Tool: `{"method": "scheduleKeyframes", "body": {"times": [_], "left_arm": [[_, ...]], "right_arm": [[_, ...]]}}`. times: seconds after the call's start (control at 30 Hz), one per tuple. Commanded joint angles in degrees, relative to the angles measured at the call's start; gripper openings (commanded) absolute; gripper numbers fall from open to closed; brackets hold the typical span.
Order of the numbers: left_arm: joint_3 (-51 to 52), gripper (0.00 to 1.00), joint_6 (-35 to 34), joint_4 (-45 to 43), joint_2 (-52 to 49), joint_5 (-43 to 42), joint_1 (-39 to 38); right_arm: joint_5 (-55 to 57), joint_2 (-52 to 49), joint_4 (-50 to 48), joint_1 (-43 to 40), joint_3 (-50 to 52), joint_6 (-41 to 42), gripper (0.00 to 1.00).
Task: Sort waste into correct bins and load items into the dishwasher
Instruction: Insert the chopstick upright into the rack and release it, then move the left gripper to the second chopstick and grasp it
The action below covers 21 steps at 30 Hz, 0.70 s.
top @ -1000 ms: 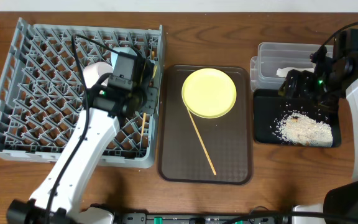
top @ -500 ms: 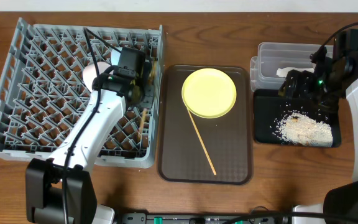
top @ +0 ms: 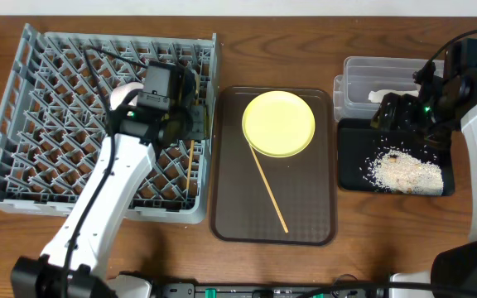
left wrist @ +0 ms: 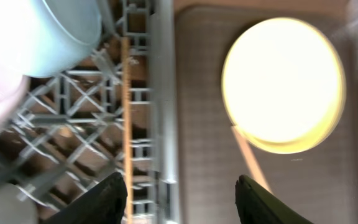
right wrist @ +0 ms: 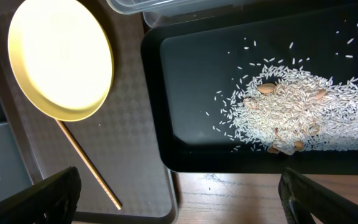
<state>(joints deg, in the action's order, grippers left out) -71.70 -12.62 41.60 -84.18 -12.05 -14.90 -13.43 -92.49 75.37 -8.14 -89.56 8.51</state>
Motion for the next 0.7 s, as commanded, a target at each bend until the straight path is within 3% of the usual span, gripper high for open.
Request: {"method": "scheduleKeyframes", "body": {"times": [0.0,0.13,0.37,0.67], "left_arm": [[-0.9,0.61,-10.8,2.2,-0.1,-3.8,-2.6],[-0.4,0.64,-14.5,4.1,-1.8,-3.5,-8.3],[-0.3,0.65,-22.4,4.5,-7.4,4.7,-19.0],[-0.3,0.65,-30.6,1.0,-13.0,5.5,-24.9]], "right_arm": [[0.1,1.4,-0.1,-0.5,-0.6,-0.5,0.99],[0.1,1.4,-0.2,-0.5,-0.6,-0.5,0.99],[0.1,1.4,-0.2,-0.5,-0.6,-0.5,0.99],[0.1,1.4,-0.2,-0.5,-0.6,-0.5,0.99]]}}
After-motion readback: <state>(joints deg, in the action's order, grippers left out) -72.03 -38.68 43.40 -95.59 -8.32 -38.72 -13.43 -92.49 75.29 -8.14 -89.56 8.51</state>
